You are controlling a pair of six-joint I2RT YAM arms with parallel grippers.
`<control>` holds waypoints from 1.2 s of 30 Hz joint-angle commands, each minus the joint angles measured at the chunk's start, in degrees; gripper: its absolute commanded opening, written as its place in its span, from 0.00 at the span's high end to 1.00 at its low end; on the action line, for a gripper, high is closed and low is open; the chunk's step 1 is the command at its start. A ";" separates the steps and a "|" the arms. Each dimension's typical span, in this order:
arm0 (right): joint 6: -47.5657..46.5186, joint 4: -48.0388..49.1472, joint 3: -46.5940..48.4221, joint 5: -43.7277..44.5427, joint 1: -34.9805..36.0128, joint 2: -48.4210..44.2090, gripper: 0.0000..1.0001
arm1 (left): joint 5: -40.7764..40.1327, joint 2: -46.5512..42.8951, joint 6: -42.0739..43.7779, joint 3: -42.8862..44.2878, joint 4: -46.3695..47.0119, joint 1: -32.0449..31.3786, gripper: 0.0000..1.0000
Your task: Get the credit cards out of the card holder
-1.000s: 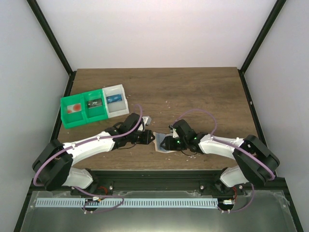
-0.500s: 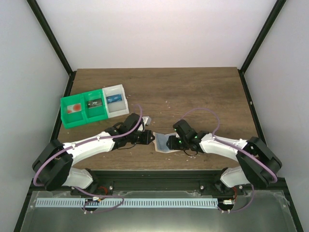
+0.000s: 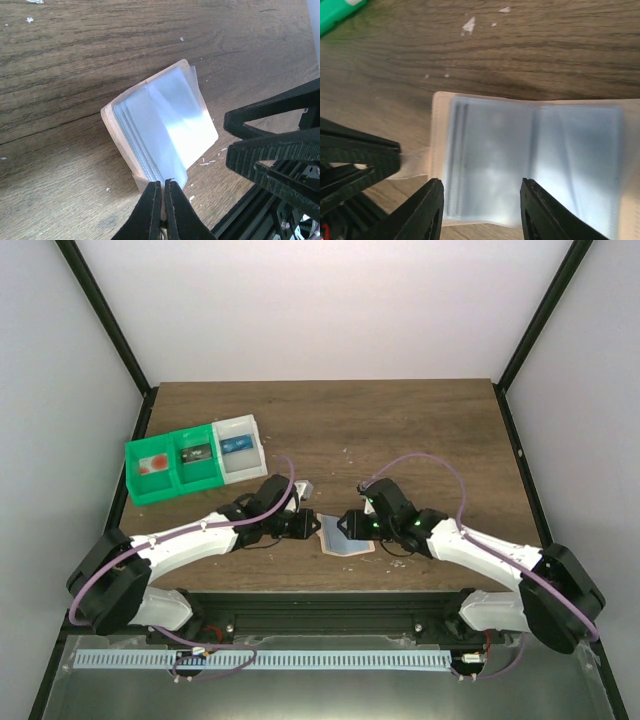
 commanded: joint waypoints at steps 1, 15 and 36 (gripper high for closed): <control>-0.07 4.88 -0.72 -6.31 0.78 1.33 0.58 | 0.07 -1.01 -0.40 -0.17 1.34 -0.23 1.00; 0.40 6.91 -0.16 -8.07 5.05 9.42 0.70 | 0.17 -0.79 -0.45 0.58 0.53 -0.19 1.00; -0.08 -0.29 0.55 1.60 5.05 8.50 0.95 | -0.05 -0.61 -0.76 0.54 0.59 -0.21 1.00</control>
